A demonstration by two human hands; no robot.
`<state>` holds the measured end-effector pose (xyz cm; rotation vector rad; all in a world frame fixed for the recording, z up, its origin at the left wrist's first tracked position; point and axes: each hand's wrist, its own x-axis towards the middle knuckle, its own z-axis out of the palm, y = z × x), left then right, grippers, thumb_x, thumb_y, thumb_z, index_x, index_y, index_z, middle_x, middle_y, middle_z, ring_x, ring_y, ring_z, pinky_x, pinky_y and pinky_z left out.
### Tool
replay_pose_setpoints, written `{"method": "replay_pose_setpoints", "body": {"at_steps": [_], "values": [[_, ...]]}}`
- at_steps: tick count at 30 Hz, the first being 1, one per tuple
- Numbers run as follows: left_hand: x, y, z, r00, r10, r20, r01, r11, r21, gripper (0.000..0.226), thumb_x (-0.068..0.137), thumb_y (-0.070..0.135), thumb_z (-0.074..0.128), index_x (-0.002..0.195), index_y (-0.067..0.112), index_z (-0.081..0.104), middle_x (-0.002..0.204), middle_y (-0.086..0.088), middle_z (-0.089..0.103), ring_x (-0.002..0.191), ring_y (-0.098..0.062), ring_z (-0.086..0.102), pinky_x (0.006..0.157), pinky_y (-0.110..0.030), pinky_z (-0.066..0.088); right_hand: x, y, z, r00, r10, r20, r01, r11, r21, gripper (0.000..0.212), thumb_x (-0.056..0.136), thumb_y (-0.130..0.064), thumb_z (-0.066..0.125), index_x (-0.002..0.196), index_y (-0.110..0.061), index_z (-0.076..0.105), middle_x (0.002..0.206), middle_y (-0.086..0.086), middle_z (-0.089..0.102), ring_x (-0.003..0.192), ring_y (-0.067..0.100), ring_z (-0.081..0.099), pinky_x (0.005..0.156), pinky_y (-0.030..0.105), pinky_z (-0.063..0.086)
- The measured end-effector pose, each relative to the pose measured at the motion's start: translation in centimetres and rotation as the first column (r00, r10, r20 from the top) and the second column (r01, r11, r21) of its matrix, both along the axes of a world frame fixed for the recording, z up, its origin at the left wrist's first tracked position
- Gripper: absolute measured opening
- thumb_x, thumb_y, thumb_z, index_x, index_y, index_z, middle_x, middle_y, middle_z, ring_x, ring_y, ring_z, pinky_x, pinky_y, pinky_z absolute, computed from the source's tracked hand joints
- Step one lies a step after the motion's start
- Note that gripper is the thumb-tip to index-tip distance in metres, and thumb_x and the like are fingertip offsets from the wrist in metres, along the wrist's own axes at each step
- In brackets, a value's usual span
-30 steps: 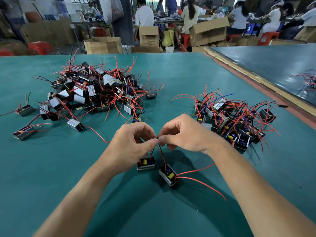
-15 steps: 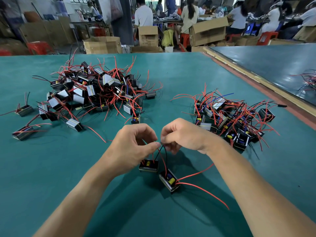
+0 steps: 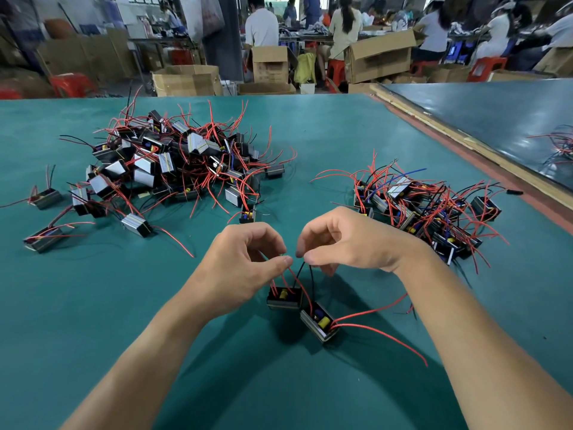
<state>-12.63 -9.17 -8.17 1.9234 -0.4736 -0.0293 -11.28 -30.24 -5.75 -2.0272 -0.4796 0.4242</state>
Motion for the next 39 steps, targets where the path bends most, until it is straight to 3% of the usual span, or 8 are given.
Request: {"method": "replay_pose_setpoints", "body": {"at_steps": [6, 9, 13, 16, 21, 26, 29, 39], "values": [[0.0, 0.0, 0.3, 1.0, 0.004, 0.003, -0.004, 1.0, -0.014, 0.015, 0.081, 0.006, 0.077, 0.074, 0.013, 0.066, 0.063, -0.001, 0.067, 0.054, -0.019, 0.058, 0.057, -0.047, 0.052, 0.4, 1.0, -0.9, 0.994, -0.044, 0.1, 0.051, 0.996, -0.073, 0.015, 0.09, -0.006, 0.069, 0.077, -0.012, 0.07, 0.055, -0.007, 0.064, 0.049, 0.009, 0.058, 0.054, 0.021, 0.048], [-0.1, 0.0, 0.4, 1.0, 0.013, 0.003, -0.013, 1.0, -0.014, 0.015, 0.081, 0.005, 0.077, 0.073, 0.011, 0.066, 0.062, 0.0, 0.067, 0.054, -0.018, 0.058, 0.056, -0.044, 0.052, 0.5, 1.4, -1.2, 0.986, -0.057, 0.158, 0.075, 0.991, -0.114, 0.013, 0.088, -0.01, 0.071, 0.078, -0.017, 0.07, 0.052, -0.006, 0.062, 0.048, 0.009, 0.056, 0.053, 0.023, 0.046], [-0.1, 0.0, 0.3, 0.999, 0.035, -0.002, -0.035, 0.999, -0.019, 0.017, 0.08, 0.006, 0.078, 0.071, 0.011, 0.065, 0.06, 0.002, 0.067, 0.052, -0.015, 0.057, 0.055, -0.035, 0.05, 0.6, 1.3, -0.8, 0.937, -0.219, 0.271, 0.207, 0.976, 0.072, 0.008, 0.084, -0.01, 0.075, 0.078, -0.014, 0.072, 0.054, -0.001, 0.057, 0.048, 0.014, 0.047, 0.052, 0.027, 0.039], [-0.1, 0.0, 0.3, 0.999, 0.036, -0.021, -0.037, 0.999, -0.024, 0.016, 0.08, 0.007, 0.079, 0.073, 0.01, 0.065, 0.061, 0.001, 0.067, 0.053, -0.016, 0.056, 0.056, -0.039, 0.05, 0.2, 1.2, 0.0, 0.961, -0.202, 0.187, 0.169, 0.969, 0.181, 0.012, 0.079, -0.015, 0.071, 0.068, -0.013, 0.071, 0.053, 0.0, 0.062, 0.043, 0.013, 0.049, 0.043, 0.023, 0.043], [0.0, -0.1, 0.3, 0.998, 0.045, -0.044, -0.048, 0.997, -0.059, 0.014, 0.079, 0.005, 0.078, 0.079, 0.005, 0.064, 0.063, -0.006, 0.068, 0.054, -0.021, 0.056, 0.053, -0.047, 0.052, -0.5, 1.7, -0.2, 0.992, -0.04, 0.122, 0.038, 0.999, 0.014, 0.006, 0.082, -0.007, 0.072, 0.077, -0.004, 0.073, 0.059, 0.004, 0.068, 0.044, 0.016, 0.055, 0.044, 0.021, 0.044], [0.1, 0.0, 0.4, 0.987, 0.069, -0.145, -0.085, 0.991, -0.101, 0.019, 0.075, 0.009, 0.081, 0.079, 0.003, 0.064, 0.067, -0.015, 0.071, 0.05, -0.021, 0.058, 0.049, -0.03, 0.052, -0.6, 2.0, -0.2, 0.995, -0.023, 0.102, 0.027, 0.999, -0.043, 0.01, 0.081, -0.006, 0.071, 0.074, -0.011, 0.075, 0.057, -0.002, 0.068, 0.046, 0.012, 0.058, 0.048, 0.02, 0.045], [0.2, 0.1, 0.4, 0.978, 0.045, -0.204, -0.065, 0.994, -0.093, 0.015, 0.075, 0.006, 0.08, 0.077, 0.004, 0.066, 0.062, -0.008, 0.07, 0.044, -0.016, 0.058, 0.047, -0.022, 0.049, -0.6, 2.0, -0.3, 0.994, -0.031, 0.107, 0.038, 0.997, -0.07, 0.013, 0.081, -0.004, 0.069, 0.073, -0.012, 0.075, 0.056, -0.004, 0.067, 0.047, 0.009, 0.059, 0.049, 0.019, 0.046], [0.0, -0.2, 0.3, 0.968, 0.046, -0.246, -0.073, 0.992, -0.099, 0.005, 0.079, -0.003, 0.075, 0.078, 0.0, 0.072, 0.062, -0.01, 0.07, 0.044, -0.016, 0.06, 0.047, -0.024, 0.052, -0.7, 2.1, -0.1, 0.997, -0.06, 0.056, 0.063, 0.997, -0.053, 0.02, 0.088, 0.0, 0.064, 0.074, -0.013, 0.071, 0.059, -0.005, 0.07, 0.05, 0.007, 0.064, 0.05, 0.019, 0.05]]}}
